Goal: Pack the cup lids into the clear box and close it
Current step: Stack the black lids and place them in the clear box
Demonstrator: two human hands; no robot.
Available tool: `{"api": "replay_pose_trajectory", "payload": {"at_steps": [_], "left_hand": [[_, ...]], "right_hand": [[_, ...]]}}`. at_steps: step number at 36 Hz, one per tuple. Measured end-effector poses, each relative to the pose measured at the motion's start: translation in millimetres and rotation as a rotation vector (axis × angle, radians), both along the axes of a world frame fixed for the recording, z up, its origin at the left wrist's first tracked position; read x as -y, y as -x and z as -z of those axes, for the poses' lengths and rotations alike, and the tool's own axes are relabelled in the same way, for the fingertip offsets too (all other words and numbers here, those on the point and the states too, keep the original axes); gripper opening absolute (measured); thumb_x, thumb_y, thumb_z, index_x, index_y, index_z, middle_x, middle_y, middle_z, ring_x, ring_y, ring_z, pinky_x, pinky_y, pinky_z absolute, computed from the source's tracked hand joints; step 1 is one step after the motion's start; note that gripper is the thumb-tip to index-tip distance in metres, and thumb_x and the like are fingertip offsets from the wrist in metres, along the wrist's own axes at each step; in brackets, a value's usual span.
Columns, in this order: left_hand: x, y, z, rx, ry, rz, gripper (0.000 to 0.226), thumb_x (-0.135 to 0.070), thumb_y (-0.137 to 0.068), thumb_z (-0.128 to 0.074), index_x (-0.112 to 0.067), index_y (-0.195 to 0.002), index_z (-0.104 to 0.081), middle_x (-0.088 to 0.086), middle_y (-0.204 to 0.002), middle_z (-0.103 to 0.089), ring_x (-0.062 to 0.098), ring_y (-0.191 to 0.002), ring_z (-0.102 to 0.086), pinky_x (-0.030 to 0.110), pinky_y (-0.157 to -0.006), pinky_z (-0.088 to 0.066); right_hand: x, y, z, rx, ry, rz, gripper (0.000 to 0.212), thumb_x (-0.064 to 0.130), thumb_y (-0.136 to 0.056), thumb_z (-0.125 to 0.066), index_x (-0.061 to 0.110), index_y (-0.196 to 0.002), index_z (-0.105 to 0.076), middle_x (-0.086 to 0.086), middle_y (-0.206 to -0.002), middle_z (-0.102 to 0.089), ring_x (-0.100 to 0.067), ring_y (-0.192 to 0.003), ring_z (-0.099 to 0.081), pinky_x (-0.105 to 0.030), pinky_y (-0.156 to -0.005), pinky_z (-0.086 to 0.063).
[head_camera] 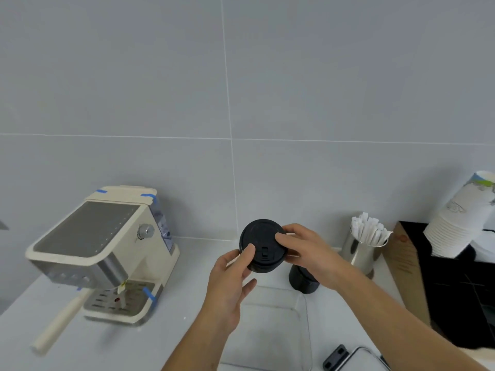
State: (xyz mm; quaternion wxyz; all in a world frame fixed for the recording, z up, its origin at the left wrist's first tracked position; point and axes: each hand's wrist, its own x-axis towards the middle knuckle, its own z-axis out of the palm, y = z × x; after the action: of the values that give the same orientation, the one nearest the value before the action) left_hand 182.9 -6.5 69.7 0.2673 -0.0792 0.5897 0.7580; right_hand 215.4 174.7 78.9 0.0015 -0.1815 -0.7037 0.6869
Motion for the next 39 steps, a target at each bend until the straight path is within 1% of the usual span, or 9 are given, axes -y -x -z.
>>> {"api": "replay_pose_trajectory", "payload": {"at_steps": [3,5,10,16,18,26,31,35,39], "left_hand": [[13.0,-6.7,5.1,-0.019,0.009,0.028,0.064,-0.041,-0.075,-0.079,-0.018,-0.130,-0.055,0.002,-0.121,-0.067,0.019,-0.113,-0.062,0.035,-0.085,-0.055],[20.1,-9.6,9.1,-0.035,0.021,0.049,0.064,-0.039,-0.076,-0.078,-0.019,-0.133,-0.055,0.002,-0.121,-0.068,0.019,-0.114,-0.062,0.035,-0.086,-0.055],[35.0,-15.2,21.5,-0.071,0.019,0.115,0.065,-0.037,-0.076,-0.077,-0.020,-0.135,-0.055,0.000,-0.123,-0.068,0.019,-0.117,-0.061,0.035,-0.089,-0.054],[42.2,-23.1,35.6,-0.110,0.046,0.187,0.075,-0.035,-0.064,-0.086,-0.021,-0.132,-0.057,-0.001,-0.120,-0.070,0.016,-0.113,-0.065,0.032,-0.087,-0.053],[42.7,-25.2,42.1,-0.108,0.067,0.204,0.073,-0.035,-0.065,-0.084,-0.022,-0.132,-0.058,-0.002,-0.120,-0.070,0.016,-0.113,-0.065,0.031,-0.088,-0.053],[38.7,-33.7,66.2,-0.034,0.144,0.292,0.057,-0.034,-0.080,-0.077,-0.022,-0.132,-0.057,-0.001,-0.123,-0.069,0.017,-0.116,-0.063,0.034,-0.095,-0.050],[30.6,-36.4,75.1,0.017,0.197,0.358,0.042,-0.039,-0.087,-0.069,-0.025,-0.125,-0.060,-0.003,-0.119,-0.070,0.017,-0.112,-0.065,0.041,-0.102,-0.048],[25.4,-34.5,85.6,0.019,0.247,0.389,0.049,-0.043,-0.084,-0.070,-0.026,-0.128,-0.058,-0.004,-0.122,-0.069,0.015,-0.116,-0.063,0.038,-0.103,-0.048],[21.7,-30.2,93.1,0.039,0.292,0.413,0.053,-0.043,-0.080,-0.074,-0.025,-0.128,-0.059,-0.002,-0.118,-0.071,0.017,-0.112,-0.065,0.037,-0.102,-0.048]], "right_hand": [[7.7,-11.5,4.9,0.001,0.024,-0.026,0.040,0.039,-0.078,-0.074,0.019,-0.111,-0.066,-0.007,-0.106,-0.076,-0.025,-0.106,-0.069,-0.044,-0.105,-0.048],[11.5,-18.7,7.1,0.008,0.029,-0.053,0.039,0.035,-0.080,-0.074,0.020,-0.115,-0.064,-0.007,-0.106,-0.076,-0.025,-0.107,-0.069,-0.045,-0.106,-0.046],[17.5,-34.2,11.5,0.041,0.005,-0.110,0.049,0.037,-0.071,-0.077,0.031,-0.117,-0.063,-0.002,-0.109,-0.075,-0.021,-0.108,-0.068,-0.044,-0.106,-0.046],[21.0,-54.5,29.8,0.055,0.015,-0.125,0.058,0.038,-0.067,-0.079,0.039,-0.122,-0.060,-0.002,-0.124,-0.066,-0.016,-0.117,-0.062,-0.044,-0.108,-0.044],[21.9,-61.3,37.8,0.062,0.026,-0.122,0.059,0.037,-0.067,-0.079,0.038,-0.123,-0.059,-0.002,-0.126,-0.064,-0.016,-0.119,-0.060,-0.043,-0.108,-0.044],[28.5,-83.1,64.6,0.126,0.086,-0.041,0.051,0.032,-0.075,-0.075,0.034,-0.123,-0.058,-0.002,-0.118,-0.069,-0.015,-0.112,-0.065,-0.039,-0.105,-0.047],[29.7,-90.8,84.5,0.163,0.169,0.055,0.035,0.025,-0.084,-0.073,0.028,-0.118,-0.063,-0.010,-0.113,-0.073,-0.026,-0.111,-0.066,-0.040,-0.104,-0.049],[32.9,-94.4,97.7,0.180,0.239,0.128,0.027,0.021,-0.087,-0.071,0.023,-0.113,-0.067,-0.019,-0.116,-0.070,-0.035,-0.114,-0.062,-0.041,-0.104,-0.049],[32.8,-95.1,108.6,0.209,0.256,0.153,0.027,0.025,-0.086,-0.071,0.023,-0.113,-0.067,-0.018,-0.115,-0.070,-0.030,-0.105,-0.068,-0.035,-0.100,-0.051]]}}
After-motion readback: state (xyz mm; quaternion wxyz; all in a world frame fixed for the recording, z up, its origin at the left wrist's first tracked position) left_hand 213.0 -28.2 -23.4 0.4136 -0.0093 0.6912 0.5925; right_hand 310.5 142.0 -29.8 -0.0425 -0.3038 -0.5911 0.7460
